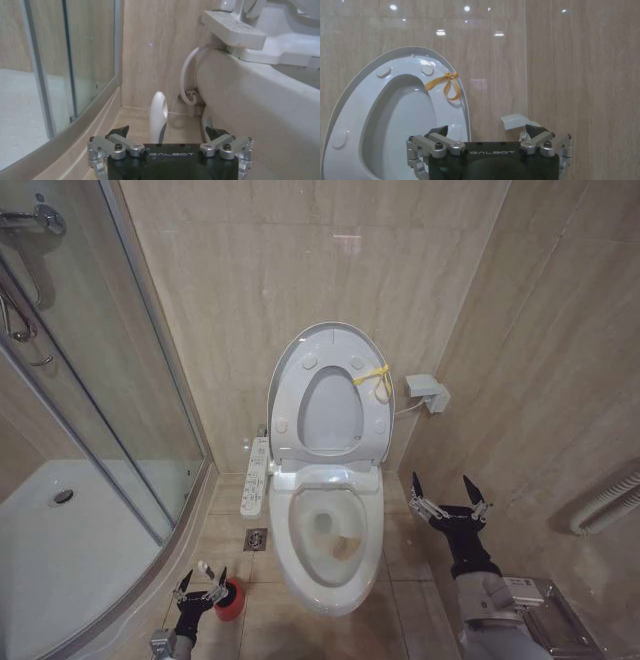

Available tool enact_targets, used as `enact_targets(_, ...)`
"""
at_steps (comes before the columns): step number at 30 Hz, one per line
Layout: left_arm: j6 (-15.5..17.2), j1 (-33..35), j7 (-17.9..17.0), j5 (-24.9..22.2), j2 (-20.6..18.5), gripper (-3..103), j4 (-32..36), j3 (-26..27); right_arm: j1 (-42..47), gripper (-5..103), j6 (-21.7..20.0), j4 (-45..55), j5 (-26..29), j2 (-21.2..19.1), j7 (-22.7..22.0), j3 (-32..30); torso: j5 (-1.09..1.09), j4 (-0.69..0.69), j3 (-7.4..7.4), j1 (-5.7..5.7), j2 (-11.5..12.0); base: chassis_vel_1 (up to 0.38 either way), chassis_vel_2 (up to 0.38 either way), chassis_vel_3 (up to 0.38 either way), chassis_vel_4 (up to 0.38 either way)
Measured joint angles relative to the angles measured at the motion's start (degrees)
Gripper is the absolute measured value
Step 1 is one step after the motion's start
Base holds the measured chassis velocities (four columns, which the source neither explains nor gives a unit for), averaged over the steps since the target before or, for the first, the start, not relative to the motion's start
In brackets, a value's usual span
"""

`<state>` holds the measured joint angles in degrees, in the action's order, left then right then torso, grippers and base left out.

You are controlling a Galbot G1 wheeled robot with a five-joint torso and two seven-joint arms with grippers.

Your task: Open the toilet lid, clean the toilet bowl with a toilet brush, close the toilet lid, and flush.

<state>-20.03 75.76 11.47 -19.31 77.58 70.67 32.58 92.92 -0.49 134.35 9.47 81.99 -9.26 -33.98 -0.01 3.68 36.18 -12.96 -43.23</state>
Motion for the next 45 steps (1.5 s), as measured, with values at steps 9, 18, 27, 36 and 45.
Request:
enact_targets(9,-2.8,-2.8,3.9,0.1,-0.5,100,-5.4,-0.1,0.0,100,0.0,0.0,0.0,0.0,0.0,0.0,0.00,-0.01,0.00,0.00,0.0,0.000,0.000,0.000,0.000)
enact_targets(18,-3.2,-4.0,6.0,0.7,-0.9,86,-6.3,0.1,0.0,100,0.0,0.0,0.0,0.0,0.0,0.0,0.01,0.00,0.00,0.00,0.0,0.000,0.000,0.000,0.000)
enact_targets(27,-3.9,-4.8,7.5,0.8,-1.1,59,-8.4,0.4,0.0,100,0.0,0.0,0.0,0.0,0.0,0.0,0.01,-0.01,0.00,0.00,0.0,0.000,0.000,0.000,0.000)
enact_targets(36,-4.1,-5.0,8.1,1.0,-1.7,32,-8.7,0.9,0.0,100,0.0,0.0,0.0,0.0,0.0,0.0,0.01,-0.01,0.00,0.00,0.0,0.000,0.000,0.000,0.000)
enact_targets(45,-4.7,-4.1,8.3,1.2,-1.8,19,-6.8,1.1,0.0,100,0.0,0.0,0.0,0.0,0.0,0.0,0.00,0.00,0.00,0.00,0.0,0.000,0.000,0.000,0.000)
